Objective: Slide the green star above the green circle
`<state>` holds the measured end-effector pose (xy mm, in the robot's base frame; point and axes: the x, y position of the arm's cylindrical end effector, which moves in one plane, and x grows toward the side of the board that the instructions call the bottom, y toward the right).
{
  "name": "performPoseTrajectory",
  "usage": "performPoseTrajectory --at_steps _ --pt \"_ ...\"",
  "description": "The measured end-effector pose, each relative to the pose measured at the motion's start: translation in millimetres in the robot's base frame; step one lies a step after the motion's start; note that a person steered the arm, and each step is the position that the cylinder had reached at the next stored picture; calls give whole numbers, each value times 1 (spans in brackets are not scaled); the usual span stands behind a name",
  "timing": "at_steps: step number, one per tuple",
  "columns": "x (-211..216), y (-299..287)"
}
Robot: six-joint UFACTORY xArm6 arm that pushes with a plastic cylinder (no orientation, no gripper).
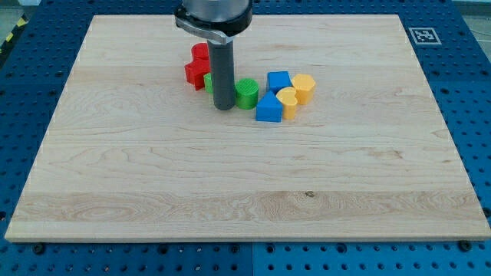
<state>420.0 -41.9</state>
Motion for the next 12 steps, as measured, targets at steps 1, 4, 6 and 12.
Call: performPoseTrajectory --at_steps 1,4,6,12 --pt "0 -20" --pt "-24 -28" --pt "-50 -28" --pt "-72 -8"
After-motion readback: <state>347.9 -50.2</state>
